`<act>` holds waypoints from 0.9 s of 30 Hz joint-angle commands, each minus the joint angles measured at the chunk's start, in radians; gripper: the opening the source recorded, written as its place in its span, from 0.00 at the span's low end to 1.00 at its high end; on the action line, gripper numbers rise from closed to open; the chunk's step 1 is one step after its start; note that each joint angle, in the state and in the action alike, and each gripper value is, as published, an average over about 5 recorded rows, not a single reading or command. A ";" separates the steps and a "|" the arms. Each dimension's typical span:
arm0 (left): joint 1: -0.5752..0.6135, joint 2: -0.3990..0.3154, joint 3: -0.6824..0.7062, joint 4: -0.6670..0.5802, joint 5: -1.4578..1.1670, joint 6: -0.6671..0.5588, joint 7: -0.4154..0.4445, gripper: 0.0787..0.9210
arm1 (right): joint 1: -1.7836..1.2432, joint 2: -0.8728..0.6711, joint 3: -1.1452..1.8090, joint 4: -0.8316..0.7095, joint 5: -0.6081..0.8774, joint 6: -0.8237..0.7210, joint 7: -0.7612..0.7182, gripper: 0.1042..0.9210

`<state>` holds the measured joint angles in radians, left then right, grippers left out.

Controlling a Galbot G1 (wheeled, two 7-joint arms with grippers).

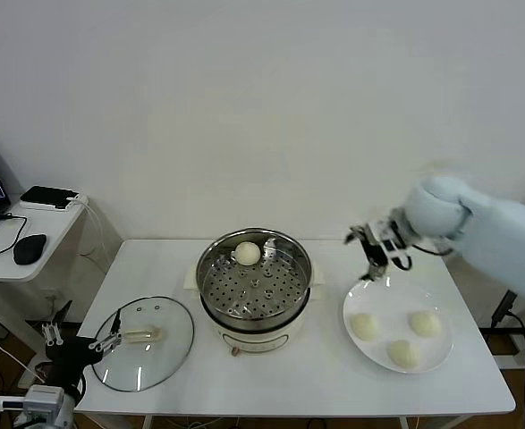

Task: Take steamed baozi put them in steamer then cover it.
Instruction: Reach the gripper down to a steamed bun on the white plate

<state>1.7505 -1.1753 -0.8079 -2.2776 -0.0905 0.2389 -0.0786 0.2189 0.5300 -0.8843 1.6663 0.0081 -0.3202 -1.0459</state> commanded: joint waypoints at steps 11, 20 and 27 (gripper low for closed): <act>-0.017 0.004 -0.012 0.024 -0.018 0.009 0.000 0.88 | -0.371 -0.038 0.172 -0.055 -0.163 -0.010 0.028 0.88; -0.013 0.004 -0.031 0.028 -0.019 0.010 0.001 0.88 | -0.427 0.050 0.213 -0.147 -0.195 0.013 0.042 0.88; -0.004 -0.001 -0.037 0.024 -0.018 0.010 0.002 0.88 | -0.439 0.101 0.216 -0.196 -0.208 0.019 0.046 0.88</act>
<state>1.7455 -1.1767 -0.8433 -2.2525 -0.1069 0.2479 -0.0774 -0.1782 0.5856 -0.6916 1.5227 -0.1756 -0.3050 -1.0023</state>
